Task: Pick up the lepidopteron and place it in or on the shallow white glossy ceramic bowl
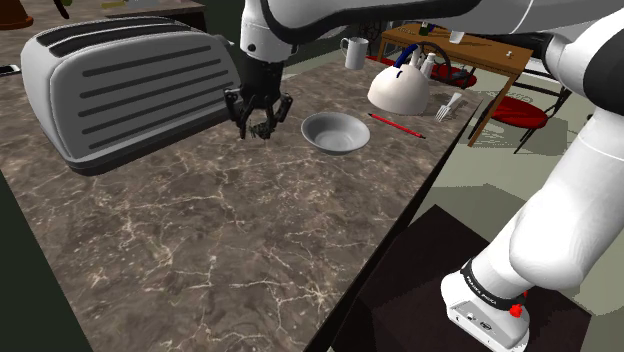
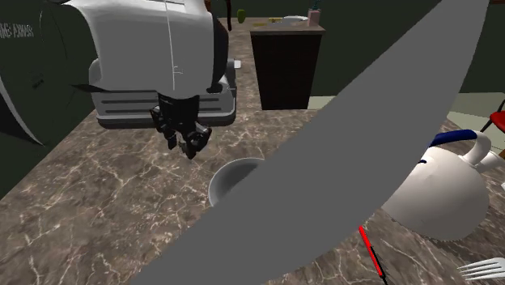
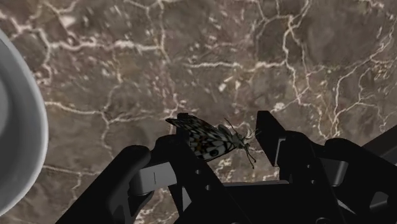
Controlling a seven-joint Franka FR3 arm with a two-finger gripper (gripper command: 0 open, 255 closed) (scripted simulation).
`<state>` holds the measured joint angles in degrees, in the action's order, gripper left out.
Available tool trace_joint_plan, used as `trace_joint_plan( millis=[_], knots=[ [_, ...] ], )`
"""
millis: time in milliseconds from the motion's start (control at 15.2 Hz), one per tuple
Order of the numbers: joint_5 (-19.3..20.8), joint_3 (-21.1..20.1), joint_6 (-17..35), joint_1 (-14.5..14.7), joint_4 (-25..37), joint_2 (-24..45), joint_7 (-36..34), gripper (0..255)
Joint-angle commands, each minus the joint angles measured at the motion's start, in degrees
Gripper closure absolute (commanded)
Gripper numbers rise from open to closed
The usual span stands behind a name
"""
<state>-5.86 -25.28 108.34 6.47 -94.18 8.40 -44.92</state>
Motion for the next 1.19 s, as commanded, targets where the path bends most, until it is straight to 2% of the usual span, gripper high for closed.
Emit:
trace_joint_plan(
  millis=[0,858,1122],
  knots=[
    [0.1,-0.1,-1.7,0.1,1.7,0.0,-0.4,255],
    [1.2,-0.3,-12.0,0.8,13.8,1.8,-2.2,255],
    [-3.4,1.7,-10.5,-3.2,3.1,-7.3,3.8,255]
  ],
)
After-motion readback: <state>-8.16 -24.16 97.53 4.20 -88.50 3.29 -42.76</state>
